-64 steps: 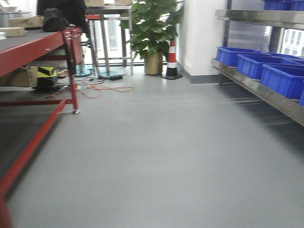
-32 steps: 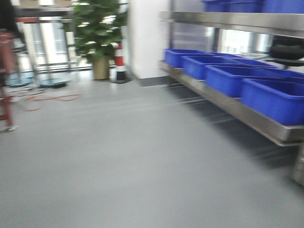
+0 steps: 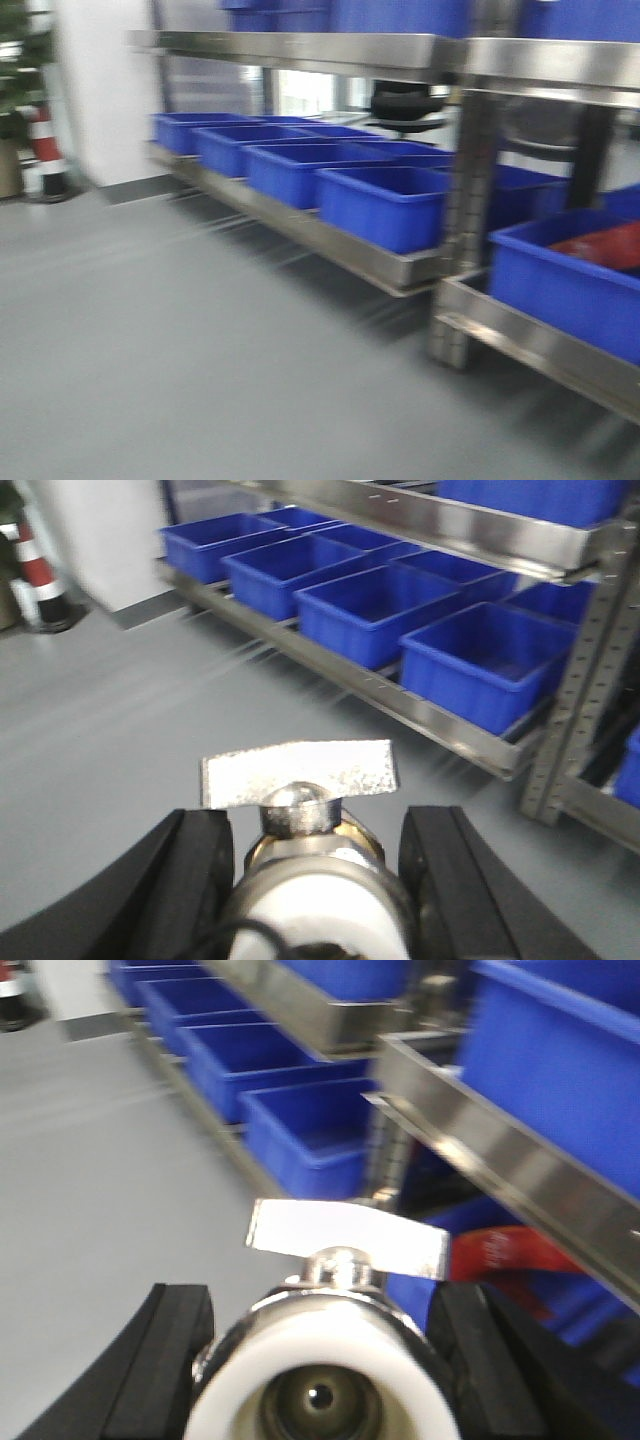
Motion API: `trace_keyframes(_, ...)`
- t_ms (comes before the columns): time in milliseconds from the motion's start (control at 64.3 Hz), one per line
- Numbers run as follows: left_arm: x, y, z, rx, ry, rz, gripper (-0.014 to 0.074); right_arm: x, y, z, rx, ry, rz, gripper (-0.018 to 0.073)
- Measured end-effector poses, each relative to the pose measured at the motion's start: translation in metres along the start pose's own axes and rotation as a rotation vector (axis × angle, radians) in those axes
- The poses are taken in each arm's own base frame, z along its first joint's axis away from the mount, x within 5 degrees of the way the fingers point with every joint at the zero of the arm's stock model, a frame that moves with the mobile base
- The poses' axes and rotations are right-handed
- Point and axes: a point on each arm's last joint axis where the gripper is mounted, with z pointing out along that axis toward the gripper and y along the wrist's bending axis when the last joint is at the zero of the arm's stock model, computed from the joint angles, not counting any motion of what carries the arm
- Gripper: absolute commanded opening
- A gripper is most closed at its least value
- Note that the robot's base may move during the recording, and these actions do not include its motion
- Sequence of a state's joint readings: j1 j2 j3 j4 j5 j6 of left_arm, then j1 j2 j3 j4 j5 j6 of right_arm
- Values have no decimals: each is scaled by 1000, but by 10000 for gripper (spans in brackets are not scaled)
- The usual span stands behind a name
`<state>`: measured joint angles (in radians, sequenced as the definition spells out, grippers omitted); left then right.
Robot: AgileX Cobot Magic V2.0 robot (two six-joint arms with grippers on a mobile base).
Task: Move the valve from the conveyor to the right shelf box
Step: 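Drive the base to the steel shelf of blue bins, holding both valves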
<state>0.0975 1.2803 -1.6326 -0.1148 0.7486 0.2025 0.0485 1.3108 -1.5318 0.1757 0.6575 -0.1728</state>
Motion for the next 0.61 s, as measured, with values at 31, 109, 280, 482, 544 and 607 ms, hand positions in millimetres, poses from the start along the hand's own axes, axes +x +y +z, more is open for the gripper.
trace_keyframes(31,0,0,0,0,0,0,-111,0,0,0,0,0,0,-154)
trace_keyframes(109,0,0,0,0,0,0,-111,0,0,0,0,0,0,-154)
trace_keyframes(280,0,0,0,0,0,0,-111,0,0,0,0,0,0,-154)
trace_keyframes(482,0,0,0,0,0,0,-111,0,0,0,0,0,0,-154)
trace_keyframes(544,0,0,0,0,0,0,-111,0,0,0,0,0,0,-154)
trace_keyframes(607,0,0,0,0,0,0,-111,0,0,0,0,0,0,-154)
